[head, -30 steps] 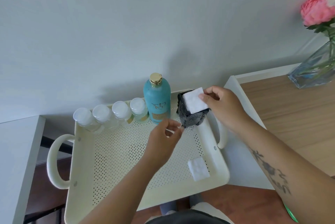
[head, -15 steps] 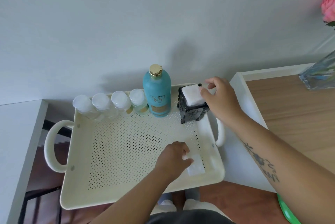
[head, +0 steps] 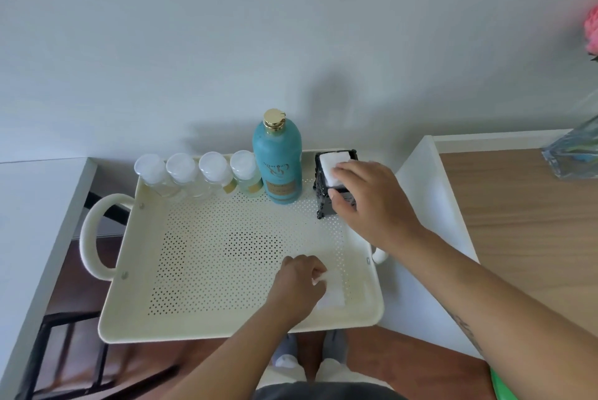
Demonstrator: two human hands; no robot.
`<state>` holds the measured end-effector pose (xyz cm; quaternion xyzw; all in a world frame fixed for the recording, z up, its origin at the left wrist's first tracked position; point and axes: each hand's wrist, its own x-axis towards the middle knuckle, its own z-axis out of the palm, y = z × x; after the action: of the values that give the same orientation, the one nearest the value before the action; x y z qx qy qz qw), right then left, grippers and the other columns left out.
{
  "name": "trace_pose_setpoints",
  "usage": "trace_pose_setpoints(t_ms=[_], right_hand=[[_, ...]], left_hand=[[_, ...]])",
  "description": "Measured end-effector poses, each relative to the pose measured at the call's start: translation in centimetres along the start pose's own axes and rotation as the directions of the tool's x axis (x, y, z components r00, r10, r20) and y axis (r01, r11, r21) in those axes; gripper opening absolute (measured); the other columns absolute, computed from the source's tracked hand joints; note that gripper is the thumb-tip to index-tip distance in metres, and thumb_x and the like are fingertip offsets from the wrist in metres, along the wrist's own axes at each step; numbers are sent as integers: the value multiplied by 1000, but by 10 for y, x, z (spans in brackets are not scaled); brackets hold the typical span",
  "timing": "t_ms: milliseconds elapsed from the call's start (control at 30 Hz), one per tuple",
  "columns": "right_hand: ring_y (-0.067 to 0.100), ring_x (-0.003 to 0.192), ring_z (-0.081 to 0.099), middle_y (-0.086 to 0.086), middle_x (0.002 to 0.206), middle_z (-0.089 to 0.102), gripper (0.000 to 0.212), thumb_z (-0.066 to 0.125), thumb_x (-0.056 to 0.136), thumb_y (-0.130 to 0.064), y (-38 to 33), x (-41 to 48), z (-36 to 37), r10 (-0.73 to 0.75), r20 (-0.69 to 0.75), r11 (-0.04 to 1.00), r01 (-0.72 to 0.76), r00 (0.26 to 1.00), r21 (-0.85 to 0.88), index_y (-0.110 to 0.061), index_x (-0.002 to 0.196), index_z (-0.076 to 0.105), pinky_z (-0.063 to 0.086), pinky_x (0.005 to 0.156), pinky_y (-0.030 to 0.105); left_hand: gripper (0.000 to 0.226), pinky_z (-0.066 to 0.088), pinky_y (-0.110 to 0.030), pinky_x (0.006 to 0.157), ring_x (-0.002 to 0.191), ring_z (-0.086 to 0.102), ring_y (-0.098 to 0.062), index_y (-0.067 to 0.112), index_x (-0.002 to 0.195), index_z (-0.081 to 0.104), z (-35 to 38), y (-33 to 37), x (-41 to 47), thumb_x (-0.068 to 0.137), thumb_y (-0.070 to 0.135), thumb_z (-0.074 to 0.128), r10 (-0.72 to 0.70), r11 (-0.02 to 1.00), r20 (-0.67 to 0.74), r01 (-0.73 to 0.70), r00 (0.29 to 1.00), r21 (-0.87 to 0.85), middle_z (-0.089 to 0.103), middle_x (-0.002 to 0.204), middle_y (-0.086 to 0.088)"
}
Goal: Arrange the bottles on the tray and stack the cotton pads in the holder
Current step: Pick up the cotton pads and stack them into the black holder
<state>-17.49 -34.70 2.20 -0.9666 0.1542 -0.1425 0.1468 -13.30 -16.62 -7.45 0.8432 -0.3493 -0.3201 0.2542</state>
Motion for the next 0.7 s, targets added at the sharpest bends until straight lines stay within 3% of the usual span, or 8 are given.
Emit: trace_pose_setpoints(t_ms=[100, 167, 300, 433, 567, 700], right_hand=[[21, 104, 62, 0, 112, 69, 33, 52, 92, -35, -1, 0, 2, -14, 53, 999, 17, 999, -50, -12, 110, 67, 39, 97, 35], [19, 104, 62, -3, 112, 68, 34, 50, 93, -40, -2, 0, 3, -5, 72, 996, 12, 997, -93, -15, 109, 66, 37, 97, 37], [18, 100, 61, -4, 107, 67, 44, 41, 93, -51, -7, 3, 7, 19, 123, 985, 2, 992, -174, -16, 102, 66, 35, 95, 40], [17, 100, 59, -5, 108, 66, 56, 28, 93, -57, -9, 4, 9, 27, 150, 979, 4, 988, -203, -16, 100, 66, 33, 92, 40], [16, 107, 58, -7, 112, 65, 50, 36, 93, -55, -7, 4, 8, 25, 105, 994, -14, 994, -113, -17, 107, 65, 33, 96, 40], [17, 114, 56, -4, 121, 65, 29, 55, 93, -35, -10, 2, 1, 111, -101, 987, -97, 989, 131, -16, 113, 66, 32, 95, 34]], left_hand=[[11, 42, -11, 70, 86, 53, -11, 16, 98, 66, -10, -2, -2, 87, 17, 66, -24, 996, -65, 18, 998, -90, 61, 96, 2], [6, 38, -6, 62, 77, 52, -1, 21, 93, 63, -19, -3, -4, 88, 21, 66, -68, 987, -103, 52, 992, -154, 59, 92, 8], [6, 40, -6, 56, 66, 53, 0, 24, 86, 62, -39, -3, -9, 88, 26, 68, -183, 942, -164, 125, 969, -311, 62, 81, 12], [5, 46, -18, 64, 75, 61, -11, 30, 84, 65, -65, 7, -10, 86, 31, 69, -198, 901, -239, 80, 951, -426, 70, 82, 7], [4, 52, -28, 69, 76, 64, -15, 30, 87, 68, -91, 24, -7, 86, 33, 70, -153, 864, -280, -9, 948, -503, 72, 82, 4], [6, 53, -27, 70, 74, 61, -9, 31, 92, 68, -110, 38, 1, 86, 33, 70, -97, 837, -270, -68, 958, -543, 72, 85, 5]])
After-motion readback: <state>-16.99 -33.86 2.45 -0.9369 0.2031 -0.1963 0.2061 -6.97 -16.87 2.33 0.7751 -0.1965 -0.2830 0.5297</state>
